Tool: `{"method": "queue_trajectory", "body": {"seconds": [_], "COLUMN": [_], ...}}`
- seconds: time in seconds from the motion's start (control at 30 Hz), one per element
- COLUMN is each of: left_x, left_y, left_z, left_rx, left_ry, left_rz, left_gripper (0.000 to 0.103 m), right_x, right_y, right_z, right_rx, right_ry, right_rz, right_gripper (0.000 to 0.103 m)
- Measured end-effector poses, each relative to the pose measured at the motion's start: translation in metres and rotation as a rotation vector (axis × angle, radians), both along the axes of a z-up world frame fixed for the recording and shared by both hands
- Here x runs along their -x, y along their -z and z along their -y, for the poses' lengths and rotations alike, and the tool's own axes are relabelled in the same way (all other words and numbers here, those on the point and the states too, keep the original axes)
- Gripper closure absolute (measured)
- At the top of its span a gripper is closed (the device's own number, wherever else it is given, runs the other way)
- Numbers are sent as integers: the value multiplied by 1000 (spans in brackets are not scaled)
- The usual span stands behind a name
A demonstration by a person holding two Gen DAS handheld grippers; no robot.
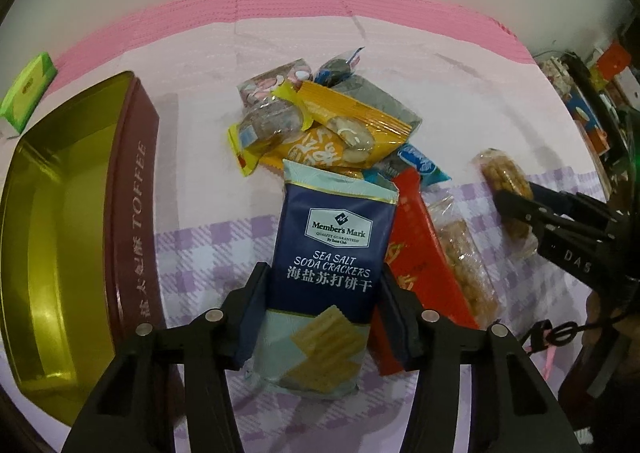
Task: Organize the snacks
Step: 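Grasp the blue soda crackers pack with the left gripper, then carry the crackers pack into the gold tin with the left gripper while the right carries the bag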
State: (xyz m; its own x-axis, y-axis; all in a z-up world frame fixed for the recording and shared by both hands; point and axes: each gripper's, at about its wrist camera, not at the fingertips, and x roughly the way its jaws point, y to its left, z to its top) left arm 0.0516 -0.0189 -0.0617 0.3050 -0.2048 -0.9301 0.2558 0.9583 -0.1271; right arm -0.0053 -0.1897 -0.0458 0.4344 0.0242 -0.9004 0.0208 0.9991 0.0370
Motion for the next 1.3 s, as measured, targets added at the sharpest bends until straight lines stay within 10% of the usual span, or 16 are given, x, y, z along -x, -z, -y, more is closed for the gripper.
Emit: {"method": "queue_trajectory", "body": {"seconds": [0.5, 1.3], "left_x": [21, -4], "left_y": [-8, -74], "left_z": [-8, -106], "left_rx": [25, -37], "left_ry": [4, -208], "left_rz": [-91, 53], "left_gripper": [50, 50], "right_x": [0, -1], "right_y": [0, 0], "right_z": [0, -2], "right_rx": [2, 21], "right_ry": [0, 6], "right_rz": [0, -7], "right_gripper": [65, 65]}}
